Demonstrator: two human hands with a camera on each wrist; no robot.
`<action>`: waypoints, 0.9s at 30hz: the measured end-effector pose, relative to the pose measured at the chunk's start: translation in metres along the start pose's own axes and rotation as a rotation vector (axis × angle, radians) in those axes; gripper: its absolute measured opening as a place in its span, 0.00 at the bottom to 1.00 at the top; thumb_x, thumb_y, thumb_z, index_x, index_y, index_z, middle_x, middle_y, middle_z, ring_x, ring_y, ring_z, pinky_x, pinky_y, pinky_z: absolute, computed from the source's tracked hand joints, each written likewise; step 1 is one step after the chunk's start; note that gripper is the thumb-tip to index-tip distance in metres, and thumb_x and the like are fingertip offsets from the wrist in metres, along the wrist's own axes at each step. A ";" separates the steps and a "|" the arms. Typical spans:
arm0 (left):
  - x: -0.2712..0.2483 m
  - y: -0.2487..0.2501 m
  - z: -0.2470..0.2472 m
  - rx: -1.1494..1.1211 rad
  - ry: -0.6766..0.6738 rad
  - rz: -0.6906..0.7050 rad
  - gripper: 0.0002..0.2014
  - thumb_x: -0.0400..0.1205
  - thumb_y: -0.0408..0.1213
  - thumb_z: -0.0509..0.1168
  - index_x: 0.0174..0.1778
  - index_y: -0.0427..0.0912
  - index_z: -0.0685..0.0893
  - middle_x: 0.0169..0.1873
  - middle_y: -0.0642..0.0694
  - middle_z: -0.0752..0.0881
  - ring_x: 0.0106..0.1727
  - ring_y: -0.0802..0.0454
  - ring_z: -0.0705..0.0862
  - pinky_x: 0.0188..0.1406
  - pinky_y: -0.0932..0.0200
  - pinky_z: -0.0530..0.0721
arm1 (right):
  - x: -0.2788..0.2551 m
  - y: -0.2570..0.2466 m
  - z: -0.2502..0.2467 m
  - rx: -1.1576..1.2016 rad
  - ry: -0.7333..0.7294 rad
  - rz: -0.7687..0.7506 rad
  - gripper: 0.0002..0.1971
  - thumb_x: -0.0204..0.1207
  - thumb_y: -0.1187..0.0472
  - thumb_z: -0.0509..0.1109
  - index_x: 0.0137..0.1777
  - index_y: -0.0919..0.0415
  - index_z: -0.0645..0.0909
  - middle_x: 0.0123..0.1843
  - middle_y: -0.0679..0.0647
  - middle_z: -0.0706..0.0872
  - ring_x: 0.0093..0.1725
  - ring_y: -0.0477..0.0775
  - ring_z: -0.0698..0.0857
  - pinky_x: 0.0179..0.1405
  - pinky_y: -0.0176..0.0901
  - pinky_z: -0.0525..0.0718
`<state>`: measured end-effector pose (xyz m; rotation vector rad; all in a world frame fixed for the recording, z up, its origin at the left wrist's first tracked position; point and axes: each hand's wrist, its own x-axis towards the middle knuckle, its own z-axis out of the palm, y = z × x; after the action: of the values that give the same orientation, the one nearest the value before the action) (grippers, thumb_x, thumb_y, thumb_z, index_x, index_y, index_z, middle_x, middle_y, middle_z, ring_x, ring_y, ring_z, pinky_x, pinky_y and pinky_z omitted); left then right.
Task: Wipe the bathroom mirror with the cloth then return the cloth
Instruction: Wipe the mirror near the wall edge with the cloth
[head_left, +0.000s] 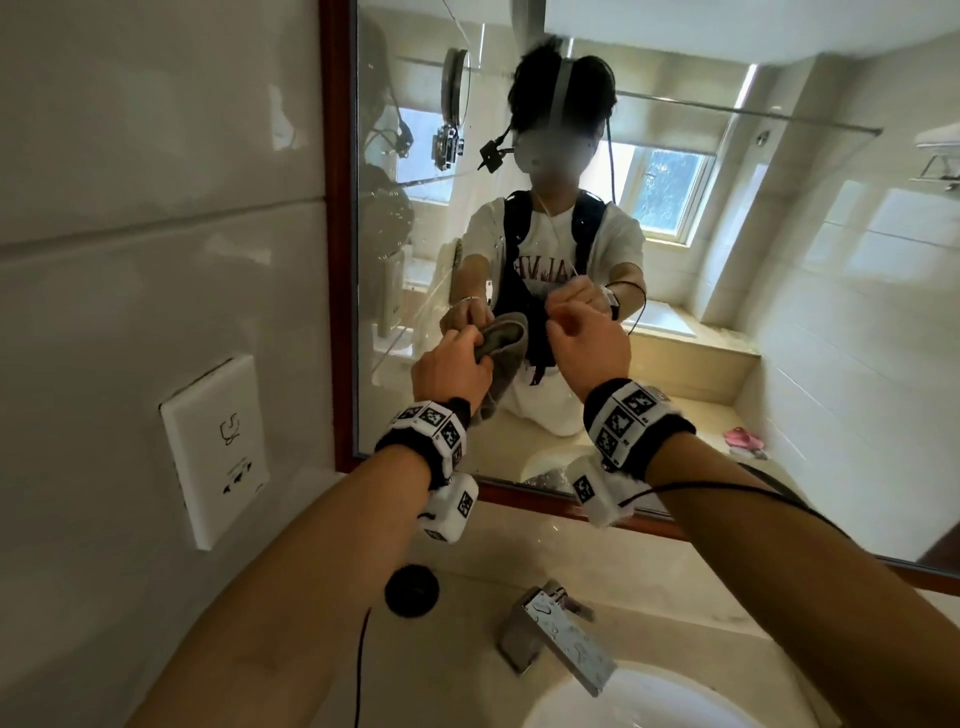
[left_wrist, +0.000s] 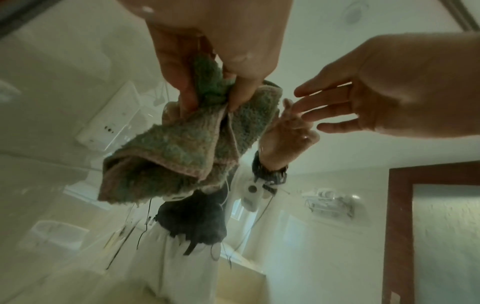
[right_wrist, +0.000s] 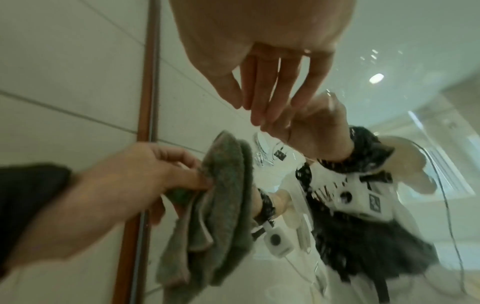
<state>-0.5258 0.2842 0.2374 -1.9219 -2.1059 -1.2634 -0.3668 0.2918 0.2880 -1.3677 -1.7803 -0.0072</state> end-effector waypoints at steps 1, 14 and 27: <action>0.006 0.002 -0.007 -0.020 0.026 -0.003 0.09 0.82 0.43 0.64 0.57 0.49 0.80 0.55 0.47 0.83 0.53 0.44 0.84 0.52 0.51 0.80 | 0.004 -0.002 -0.002 -0.045 0.059 -0.098 0.13 0.78 0.57 0.65 0.58 0.54 0.86 0.55 0.52 0.89 0.57 0.57 0.84 0.57 0.46 0.80; 0.069 0.026 -0.065 -0.218 0.374 0.109 0.15 0.77 0.31 0.67 0.59 0.47 0.85 0.62 0.42 0.77 0.63 0.42 0.77 0.57 0.45 0.83 | 0.068 -0.004 -0.014 -0.622 0.191 -0.376 0.46 0.71 0.27 0.61 0.85 0.41 0.49 0.88 0.57 0.44 0.85 0.71 0.43 0.73 0.84 0.46; 0.079 0.040 -0.076 -0.035 0.402 0.183 0.09 0.79 0.42 0.69 0.53 0.48 0.89 0.64 0.46 0.78 0.65 0.46 0.74 0.48 0.50 0.80 | 0.070 0.004 -0.001 -0.567 0.263 -0.401 0.42 0.75 0.24 0.49 0.86 0.43 0.50 0.88 0.59 0.47 0.85 0.71 0.47 0.73 0.84 0.47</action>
<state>-0.5481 0.3034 0.3502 -1.6517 -1.6843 -1.5001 -0.3646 0.3472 0.3302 -1.2767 -1.8640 -0.9251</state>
